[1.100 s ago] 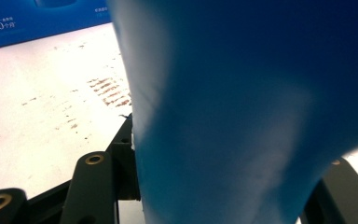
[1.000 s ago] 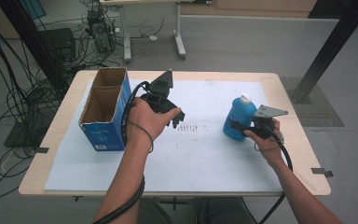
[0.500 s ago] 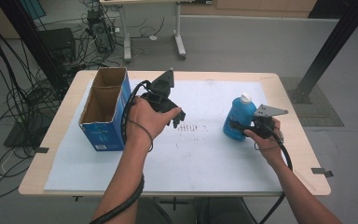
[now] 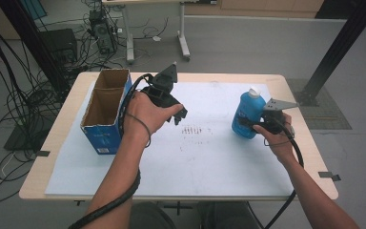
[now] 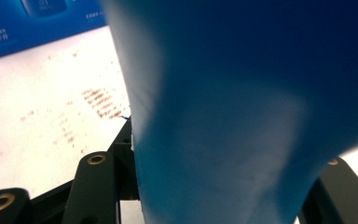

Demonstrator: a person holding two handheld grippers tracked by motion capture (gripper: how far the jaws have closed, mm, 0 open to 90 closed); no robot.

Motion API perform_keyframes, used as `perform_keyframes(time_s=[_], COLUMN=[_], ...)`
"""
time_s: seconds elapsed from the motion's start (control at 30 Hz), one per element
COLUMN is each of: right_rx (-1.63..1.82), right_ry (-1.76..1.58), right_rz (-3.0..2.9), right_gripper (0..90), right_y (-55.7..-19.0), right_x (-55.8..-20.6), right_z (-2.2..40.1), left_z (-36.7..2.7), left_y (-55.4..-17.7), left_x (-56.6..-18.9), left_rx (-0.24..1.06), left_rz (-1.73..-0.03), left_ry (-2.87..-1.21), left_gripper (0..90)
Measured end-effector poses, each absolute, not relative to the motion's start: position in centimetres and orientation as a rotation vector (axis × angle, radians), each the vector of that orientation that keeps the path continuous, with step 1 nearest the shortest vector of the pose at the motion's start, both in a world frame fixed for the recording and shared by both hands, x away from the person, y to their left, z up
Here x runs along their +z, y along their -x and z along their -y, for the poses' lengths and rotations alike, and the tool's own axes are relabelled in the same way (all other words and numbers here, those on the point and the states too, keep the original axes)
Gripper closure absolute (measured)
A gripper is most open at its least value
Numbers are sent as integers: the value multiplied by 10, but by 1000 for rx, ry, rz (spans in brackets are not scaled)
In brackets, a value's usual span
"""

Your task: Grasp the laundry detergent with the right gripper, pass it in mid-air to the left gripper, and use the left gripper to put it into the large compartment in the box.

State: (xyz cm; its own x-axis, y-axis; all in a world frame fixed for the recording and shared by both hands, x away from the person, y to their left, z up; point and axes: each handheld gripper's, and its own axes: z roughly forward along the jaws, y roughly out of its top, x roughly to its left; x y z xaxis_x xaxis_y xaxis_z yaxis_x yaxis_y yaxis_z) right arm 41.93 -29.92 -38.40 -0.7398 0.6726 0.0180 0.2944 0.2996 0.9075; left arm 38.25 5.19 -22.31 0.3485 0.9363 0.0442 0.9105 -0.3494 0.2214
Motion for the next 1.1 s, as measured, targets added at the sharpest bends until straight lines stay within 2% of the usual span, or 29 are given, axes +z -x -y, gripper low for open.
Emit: perform_keyframes(time_s=[0.33, 0.63, 1.1], right_rx=[1440, 1465, 1513], right_ry=[-829, -721, -559], right_rz=[-2259, -2357, -2515], right_gripper=[443, 443, 443], right_y=[-428, -430, -428], right_x=[-346, -318, -317], right_z=[282, 243, 190], left_z=[-62, -75, -81], left_y=[-389, -388, -374], left_x=[-197, -170, -143], left_rx=[257, 251, 251], left_rz=[-1581, -1415, -1115], left_ry=[-2510, -2565, -2696], left_gripper=[58, 53, 55])
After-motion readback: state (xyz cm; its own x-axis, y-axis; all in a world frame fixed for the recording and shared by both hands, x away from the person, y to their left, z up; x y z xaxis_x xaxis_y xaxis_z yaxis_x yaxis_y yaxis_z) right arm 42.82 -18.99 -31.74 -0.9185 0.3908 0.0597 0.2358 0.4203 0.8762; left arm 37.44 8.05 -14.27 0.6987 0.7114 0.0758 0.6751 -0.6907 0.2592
